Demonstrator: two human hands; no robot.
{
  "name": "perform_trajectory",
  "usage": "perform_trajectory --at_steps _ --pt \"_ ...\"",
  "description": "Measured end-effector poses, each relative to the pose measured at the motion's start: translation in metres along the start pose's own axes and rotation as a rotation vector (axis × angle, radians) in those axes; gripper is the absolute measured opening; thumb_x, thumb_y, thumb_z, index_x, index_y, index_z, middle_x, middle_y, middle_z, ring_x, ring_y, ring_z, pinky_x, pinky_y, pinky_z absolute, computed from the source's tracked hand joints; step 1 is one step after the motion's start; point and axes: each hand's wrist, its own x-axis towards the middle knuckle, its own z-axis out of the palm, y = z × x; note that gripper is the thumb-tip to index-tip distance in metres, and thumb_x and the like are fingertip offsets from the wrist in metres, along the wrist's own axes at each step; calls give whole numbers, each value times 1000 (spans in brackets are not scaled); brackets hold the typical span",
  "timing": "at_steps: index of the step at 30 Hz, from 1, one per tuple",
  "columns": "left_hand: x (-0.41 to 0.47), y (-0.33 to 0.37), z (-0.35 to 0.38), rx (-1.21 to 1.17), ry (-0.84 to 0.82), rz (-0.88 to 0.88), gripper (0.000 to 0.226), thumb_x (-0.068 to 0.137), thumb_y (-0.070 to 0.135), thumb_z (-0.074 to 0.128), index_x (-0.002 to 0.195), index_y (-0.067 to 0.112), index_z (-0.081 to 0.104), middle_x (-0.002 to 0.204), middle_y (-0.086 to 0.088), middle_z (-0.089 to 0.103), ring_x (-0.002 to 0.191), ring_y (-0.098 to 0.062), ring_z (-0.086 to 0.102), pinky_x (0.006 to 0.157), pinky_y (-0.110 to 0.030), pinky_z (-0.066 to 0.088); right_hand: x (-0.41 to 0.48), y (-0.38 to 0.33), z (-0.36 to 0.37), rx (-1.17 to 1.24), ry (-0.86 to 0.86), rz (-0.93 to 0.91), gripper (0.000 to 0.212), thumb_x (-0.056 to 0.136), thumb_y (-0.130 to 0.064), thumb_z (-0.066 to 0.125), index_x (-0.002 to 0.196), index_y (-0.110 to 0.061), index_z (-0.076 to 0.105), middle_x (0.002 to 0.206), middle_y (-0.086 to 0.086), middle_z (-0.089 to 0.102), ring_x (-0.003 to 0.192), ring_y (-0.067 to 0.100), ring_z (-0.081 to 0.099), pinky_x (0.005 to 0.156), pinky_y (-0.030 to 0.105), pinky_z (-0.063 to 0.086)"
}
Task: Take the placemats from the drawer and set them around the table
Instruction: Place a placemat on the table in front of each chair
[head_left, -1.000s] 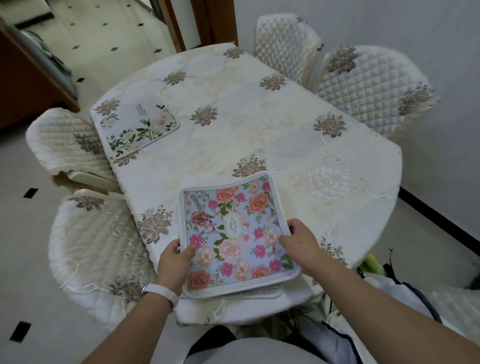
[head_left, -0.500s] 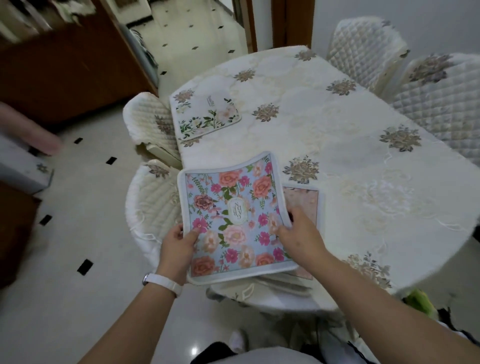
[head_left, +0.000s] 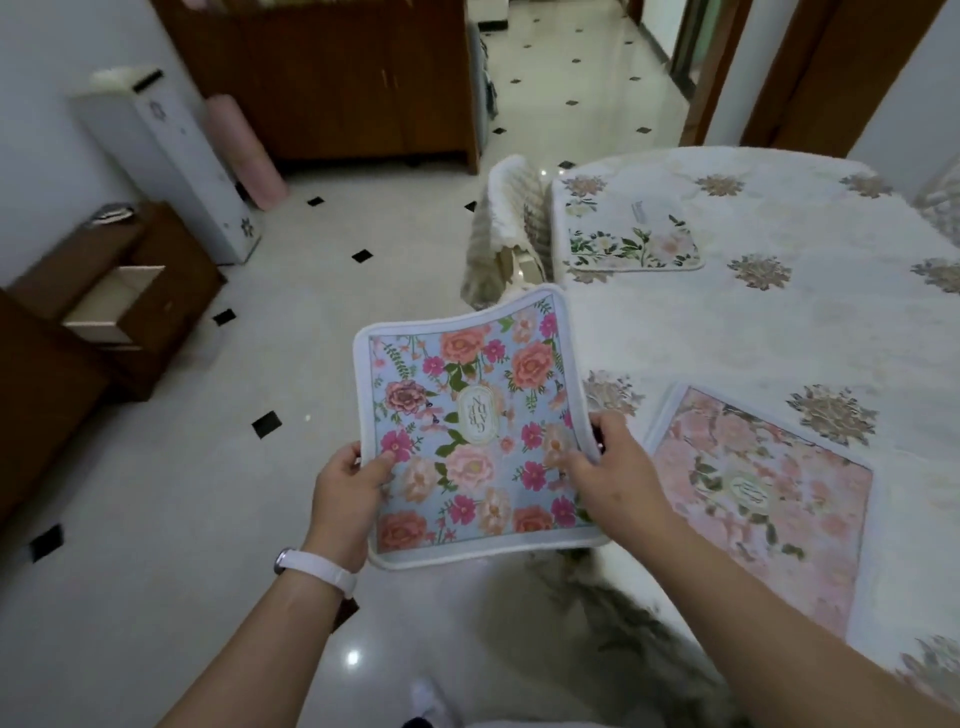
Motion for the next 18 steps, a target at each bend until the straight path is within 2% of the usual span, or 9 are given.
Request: perform_trajectory --at_steps 2,5,7,9,12,13,16,18 --pt "14 0 -38 -7 14 -4 8 94 13 63 100 12 67 88 -8 76 75 -26 74 58 -36 59 0 -16 36 4 -11 1 17 95 -30 60 107 -29 49 90 -12 64 68 6 67 55 29 56" --pt "36 -4 -99 -27 46 -14 8 93 11 63 100 12 67 90 -9 76 77 -27 74 66 -42 60 2 -45 92 4 -19 -9 16 93 -28 62 105 -26 52 90 -11 65 63 0 65 49 19 50" --pt "46 -6 -139 -63 79 -23 8 92 10 64 99 11 67 91 -11 76 79 -30 74 73 -47 60 1 -63 126 8 -42 -25 15 93 -24 63 104 -23 54 89 -9 66 63 -1 65 49 17 50" --pt "52 -6 -173 -96 101 -30 8 92 10 64 99 10 67 89 -12 76 79 -32 74 74 -50 60 0 -80 155 -8 -80 -36 15 93 -24 62 105 -23 53 90 -8 66 66 3 67 53 21 53" --pt "61 -5 -209 -128 130 -34 9 93 10 63 100 9 67 89 -12 76 79 -33 74 73 -50 60 6 -102 183 -43 -131 -64 13 94 -23 60 104 -24 51 89 -8 63 70 4 64 49 15 49" --pt "64 -5 -218 -140 140 -35 9 93 11 63 101 9 67 90 -13 76 79 -33 74 72 -49 60 9 -109 190 -55 -138 -74 13 94 -24 60 104 -24 51 90 -7 64 72 5 64 51 16 52" --pt "73 -4 -236 -175 175 -32 8 93 11 63 100 9 66 88 -12 76 77 -32 74 68 -44 60 23 -124 210 -94 -147 -88 18 92 -28 62 107 -22 53 92 -5 66 77 13 67 67 39 60" --pt "79 -2 -242 -200 194 -33 7 93 11 63 99 10 66 86 -11 76 76 -31 74 67 -43 59 34 -131 220 -107 -160 -104 16 93 -26 62 106 -21 53 90 -4 65 74 12 67 62 36 59"
